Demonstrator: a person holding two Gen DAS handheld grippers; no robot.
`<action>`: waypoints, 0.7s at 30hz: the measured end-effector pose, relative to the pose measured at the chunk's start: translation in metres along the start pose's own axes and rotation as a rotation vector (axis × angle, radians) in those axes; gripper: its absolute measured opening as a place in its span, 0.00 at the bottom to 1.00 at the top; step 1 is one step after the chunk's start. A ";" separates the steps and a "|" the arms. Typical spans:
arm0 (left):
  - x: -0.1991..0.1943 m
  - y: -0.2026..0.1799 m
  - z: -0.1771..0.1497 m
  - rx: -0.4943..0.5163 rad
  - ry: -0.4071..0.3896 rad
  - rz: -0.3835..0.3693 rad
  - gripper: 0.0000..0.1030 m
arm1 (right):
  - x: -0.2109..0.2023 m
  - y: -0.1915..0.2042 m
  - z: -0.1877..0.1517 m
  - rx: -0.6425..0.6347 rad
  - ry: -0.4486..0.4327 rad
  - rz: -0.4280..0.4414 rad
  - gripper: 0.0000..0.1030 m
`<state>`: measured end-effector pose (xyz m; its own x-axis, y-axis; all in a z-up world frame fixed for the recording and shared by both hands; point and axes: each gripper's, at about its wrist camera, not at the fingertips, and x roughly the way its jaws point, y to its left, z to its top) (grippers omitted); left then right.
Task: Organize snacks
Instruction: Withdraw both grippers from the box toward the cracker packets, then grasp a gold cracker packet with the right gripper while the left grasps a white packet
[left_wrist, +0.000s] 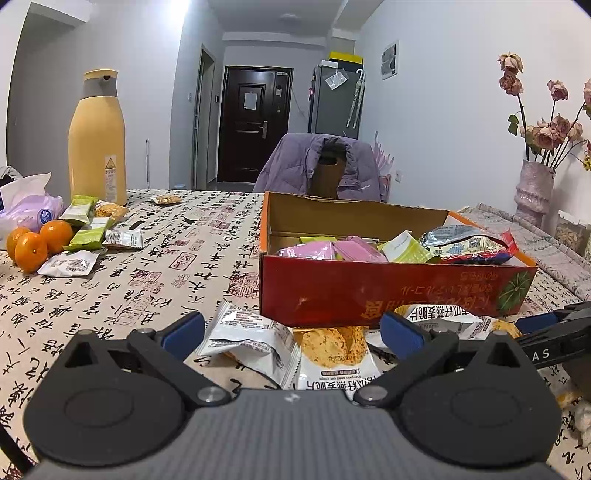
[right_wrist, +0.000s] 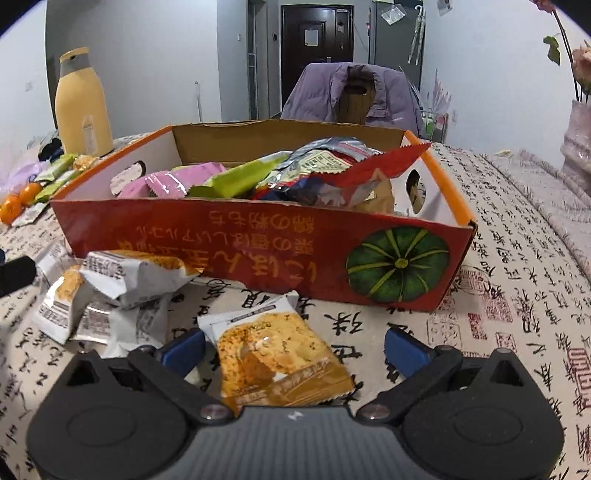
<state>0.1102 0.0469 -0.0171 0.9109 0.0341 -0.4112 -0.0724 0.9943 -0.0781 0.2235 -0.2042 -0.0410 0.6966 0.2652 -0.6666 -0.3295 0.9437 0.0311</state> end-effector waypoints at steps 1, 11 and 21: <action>0.000 0.000 0.000 0.000 0.001 0.000 1.00 | 0.000 0.001 -0.001 0.001 -0.006 -0.003 1.00; -0.001 0.000 0.000 -0.002 -0.005 0.002 1.00 | -0.005 0.004 -0.002 -0.026 -0.021 0.036 0.93; -0.002 0.000 0.000 0.002 -0.010 0.002 1.00 | -0.020 0.011 -0.009 -0.051 -0.095 0.064 0.51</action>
<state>0.1082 0.0468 -0.0164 0.9149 0.0372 -0.4021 -0.0736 0.9944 -0.0754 0.1998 -0.2009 -0.0340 0.7297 0.3440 -0.5909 -0.4053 0.9136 0.0314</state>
